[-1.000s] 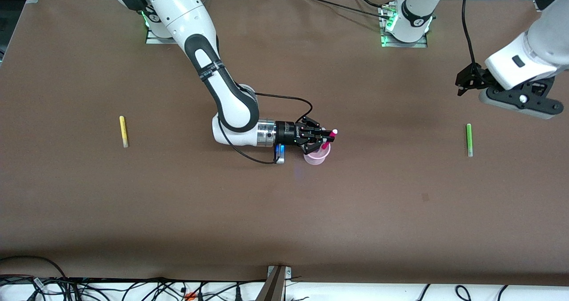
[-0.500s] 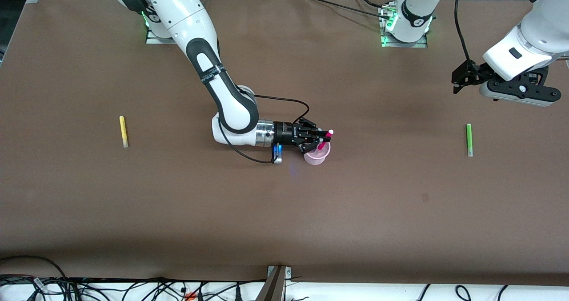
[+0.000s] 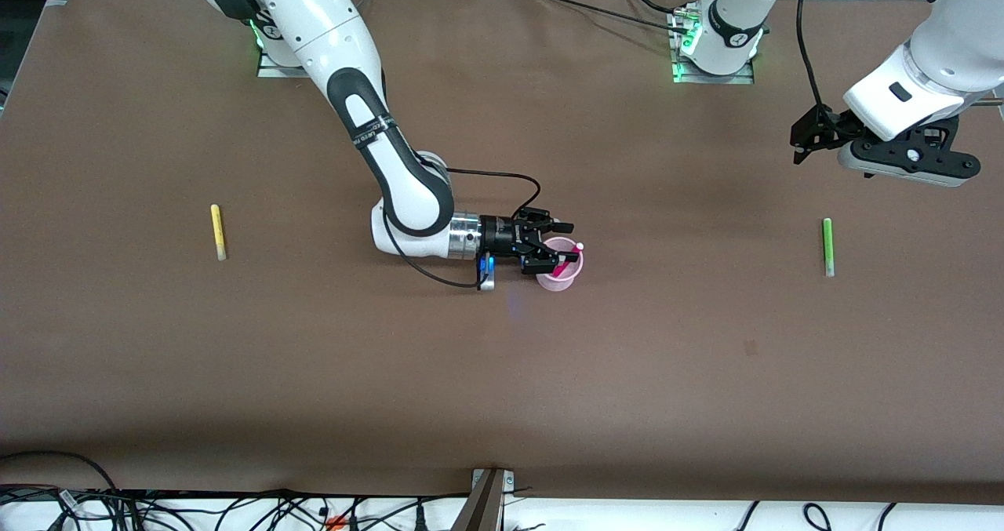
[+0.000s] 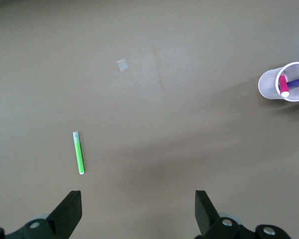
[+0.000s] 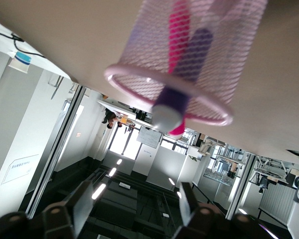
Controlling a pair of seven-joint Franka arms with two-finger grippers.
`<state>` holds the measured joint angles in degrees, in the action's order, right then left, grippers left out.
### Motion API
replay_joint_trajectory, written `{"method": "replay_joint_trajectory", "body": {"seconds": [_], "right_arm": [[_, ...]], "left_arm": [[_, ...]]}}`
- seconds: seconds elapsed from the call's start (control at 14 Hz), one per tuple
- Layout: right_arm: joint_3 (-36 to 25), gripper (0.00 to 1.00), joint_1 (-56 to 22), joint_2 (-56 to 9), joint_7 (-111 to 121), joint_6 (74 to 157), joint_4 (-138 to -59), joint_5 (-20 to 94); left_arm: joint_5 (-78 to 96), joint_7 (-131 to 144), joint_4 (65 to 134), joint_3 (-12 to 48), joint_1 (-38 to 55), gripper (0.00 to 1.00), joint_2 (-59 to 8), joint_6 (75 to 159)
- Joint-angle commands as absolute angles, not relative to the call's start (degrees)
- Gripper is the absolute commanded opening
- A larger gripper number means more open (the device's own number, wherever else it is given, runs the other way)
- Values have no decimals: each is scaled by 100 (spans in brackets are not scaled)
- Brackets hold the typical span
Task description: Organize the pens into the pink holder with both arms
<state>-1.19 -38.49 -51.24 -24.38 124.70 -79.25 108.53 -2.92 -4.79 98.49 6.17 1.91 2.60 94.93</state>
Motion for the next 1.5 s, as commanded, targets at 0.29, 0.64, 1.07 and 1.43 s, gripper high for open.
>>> {"method": "replay_joint_trajectory", "body": {"seconds": [0.29, 0.64, 1.07, 1.43], "right_arm": [[-1132, 100, -3858, -4203, -2391, 12385, -8024, 8126], [-1844, 100, -3858, -3438, -2241, 11173, -8033, 5394], [-3434, 100, -3858, -2568, -691, 9460, -7972, 3481], [-3753, 100, -3920, -1408, -439, 8536, -8024, 1717]], "left_arm": [[-211, -439, 9853, 606, 185, 100, 281, 9519], [-211, -431, 9844, 615, 193, 100, 281, 9519], [-211, -431, 9844, 615, 193, 100, 281, 9519], [-211, -431, 9844, 615, 193, 100, 281, 9519]]}}
